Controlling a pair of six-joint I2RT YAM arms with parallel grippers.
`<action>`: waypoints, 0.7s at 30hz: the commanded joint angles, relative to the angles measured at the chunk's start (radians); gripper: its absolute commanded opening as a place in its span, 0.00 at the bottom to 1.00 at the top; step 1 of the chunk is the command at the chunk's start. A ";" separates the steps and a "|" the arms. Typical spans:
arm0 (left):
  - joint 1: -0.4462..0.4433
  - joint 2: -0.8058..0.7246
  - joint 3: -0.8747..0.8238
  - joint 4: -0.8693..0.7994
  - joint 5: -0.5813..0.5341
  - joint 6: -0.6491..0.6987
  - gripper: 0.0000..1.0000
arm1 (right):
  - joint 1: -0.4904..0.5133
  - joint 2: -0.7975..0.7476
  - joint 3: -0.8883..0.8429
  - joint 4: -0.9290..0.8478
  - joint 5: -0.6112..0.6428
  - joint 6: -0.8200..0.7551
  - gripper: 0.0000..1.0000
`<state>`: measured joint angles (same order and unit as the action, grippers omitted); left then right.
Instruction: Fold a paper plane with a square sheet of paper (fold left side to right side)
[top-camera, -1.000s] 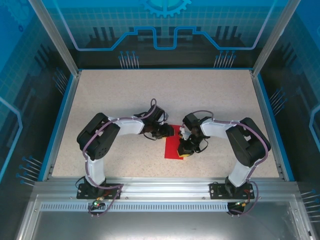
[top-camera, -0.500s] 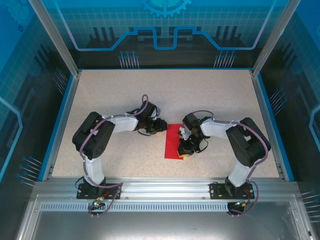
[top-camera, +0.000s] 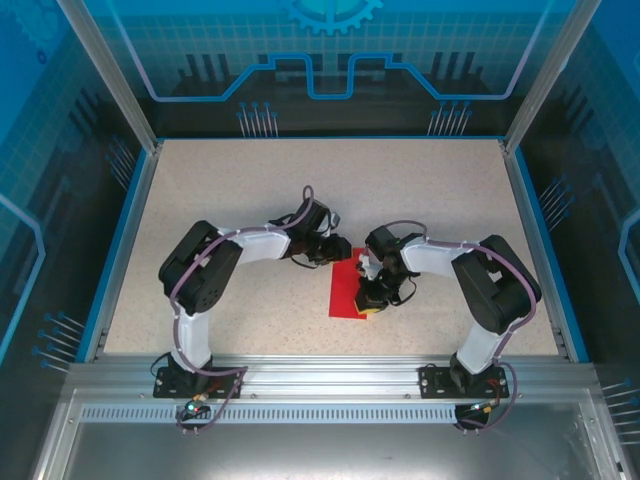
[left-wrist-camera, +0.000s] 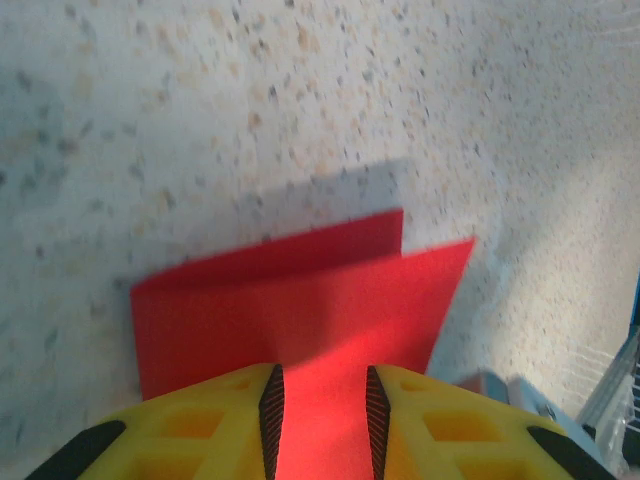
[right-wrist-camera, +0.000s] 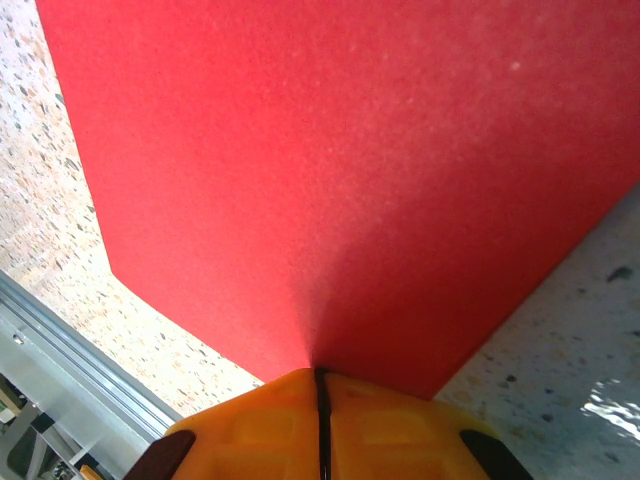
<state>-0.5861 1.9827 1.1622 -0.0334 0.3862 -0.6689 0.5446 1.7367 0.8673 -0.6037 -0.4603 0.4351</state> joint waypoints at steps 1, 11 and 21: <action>0.004 0.054 0.056 -0.068 -0.028 0.045 0.33 | -0.006 0.060 -0.040 -0.073 0.236 -0.010 0.09; 0.070 0.106 0.087 -0.096 -0.099 0.030 0.33 | -0.009 0.057 -0.052 -0.076 0.245 -0.013 0.09; 0.129 0.122 0.168 -0.142 -0.096 0.060 0.34 | -0.008 0.050 -0.063 -0.060 0.231 -0.013 0.09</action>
<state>-0.4881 2.0781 1.2995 -0.1249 0.3523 -0.6449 0.5442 1.7348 0.8677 -0.6083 -0.4530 0.4316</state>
